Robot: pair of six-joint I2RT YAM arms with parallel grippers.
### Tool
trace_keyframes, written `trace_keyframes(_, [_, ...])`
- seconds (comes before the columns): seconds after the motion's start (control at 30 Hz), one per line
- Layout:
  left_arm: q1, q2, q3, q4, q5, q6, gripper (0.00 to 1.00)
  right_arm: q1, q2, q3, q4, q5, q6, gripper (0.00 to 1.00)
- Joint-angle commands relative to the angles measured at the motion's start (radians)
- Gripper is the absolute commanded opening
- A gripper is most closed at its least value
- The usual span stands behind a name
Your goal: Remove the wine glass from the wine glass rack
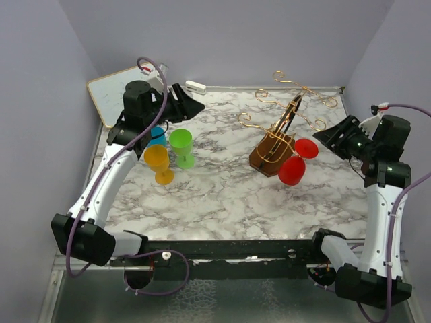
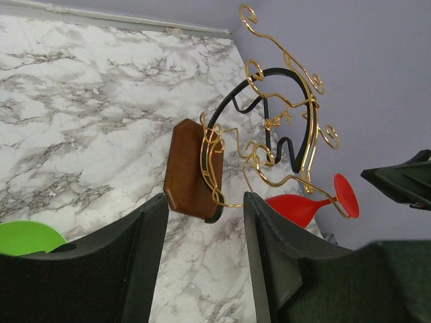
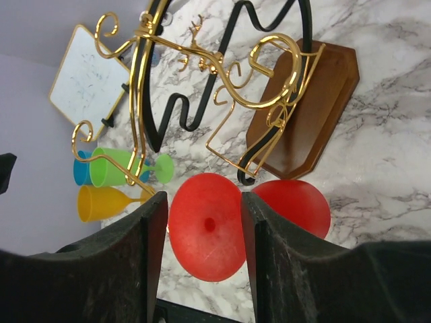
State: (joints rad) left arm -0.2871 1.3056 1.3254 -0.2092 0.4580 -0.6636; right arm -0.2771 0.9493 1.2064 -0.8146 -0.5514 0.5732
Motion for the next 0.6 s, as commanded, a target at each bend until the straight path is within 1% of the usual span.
trace_keyframes(0.0, [0.004,-0.033,-0.018,-0.010,0.029,0.049,0.51,-0.014,-0.043,-0.028,0.032,0.056,0.042,0.48])
trace_keyframes(0.07, [0.004,-0.038,-0.030,-0.013,0.029,0.053,0.51,-0.014,-0.042,-0.029,0.020,0.067,0.022,0.48])
trace_keyframes(0.17, [0.004,-0.044,-0.052,-0.002,0.034,0.052,0.51,-0.016,-0.046,-0.044,0.014,0.042,0.003,0.48])
trace_keyframes(0.57, [0.004,-0.074,-0.087,0.010,0.051,0.030,0.51,-0.016,-0.105,-0.119,0.014,0.051,-0.007,0.48])
